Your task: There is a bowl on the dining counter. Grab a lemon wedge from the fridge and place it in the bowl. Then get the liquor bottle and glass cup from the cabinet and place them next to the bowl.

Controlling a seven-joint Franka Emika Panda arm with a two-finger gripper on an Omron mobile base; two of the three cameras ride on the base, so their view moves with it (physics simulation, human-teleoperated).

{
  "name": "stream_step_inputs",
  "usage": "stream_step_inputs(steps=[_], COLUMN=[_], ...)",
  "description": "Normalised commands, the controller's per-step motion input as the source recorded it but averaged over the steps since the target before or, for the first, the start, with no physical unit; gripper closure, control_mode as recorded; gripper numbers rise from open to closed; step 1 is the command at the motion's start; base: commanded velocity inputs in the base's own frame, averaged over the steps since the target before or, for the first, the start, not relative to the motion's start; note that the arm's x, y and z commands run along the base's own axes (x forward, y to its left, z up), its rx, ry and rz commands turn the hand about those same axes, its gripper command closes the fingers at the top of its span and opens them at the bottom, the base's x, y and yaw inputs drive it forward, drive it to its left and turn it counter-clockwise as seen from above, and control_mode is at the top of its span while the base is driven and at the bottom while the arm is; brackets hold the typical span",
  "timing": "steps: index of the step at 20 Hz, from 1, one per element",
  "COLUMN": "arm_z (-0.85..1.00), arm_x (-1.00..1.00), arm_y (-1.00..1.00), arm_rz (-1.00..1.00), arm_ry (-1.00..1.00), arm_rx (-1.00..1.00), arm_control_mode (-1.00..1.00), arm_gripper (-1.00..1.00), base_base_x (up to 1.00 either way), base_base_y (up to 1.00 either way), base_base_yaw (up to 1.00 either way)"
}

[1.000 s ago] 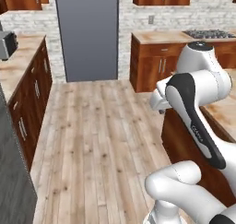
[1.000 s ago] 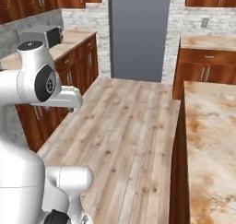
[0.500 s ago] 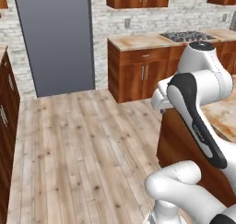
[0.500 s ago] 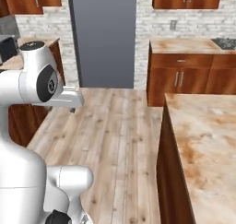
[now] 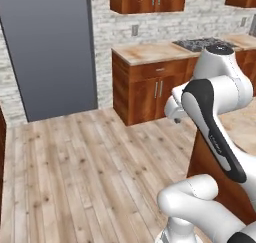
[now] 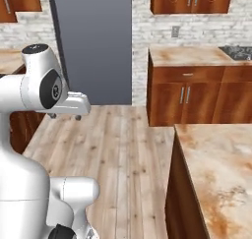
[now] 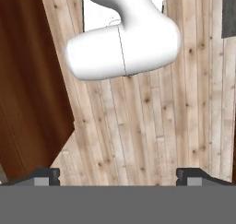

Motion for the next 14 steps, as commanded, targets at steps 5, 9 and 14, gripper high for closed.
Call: stream_step_inputs(steps=[5, 9, 14], arm_z=[0.0, 0.0, 0.0], arm_x=[0.0, 0.0, 0.0], arm_y=[0.0, 0.0, 0.0], arm_rz=[0.0, 0.0, 0.0], arm_ry=[0.0, 0.0, 0.0], arm_rx=[0.0, 0.0, 0.0], arm_control_mode=[1.0, 1.0, 1.0], arm_gripper=[-1.0, -1.0, -1.0], base_base_x=[1.0, 1.0, 1.0], base_base_y=[0.24, 0.16, 0.0], base_base_yaw=[-0.03, 0.12, 0.47])
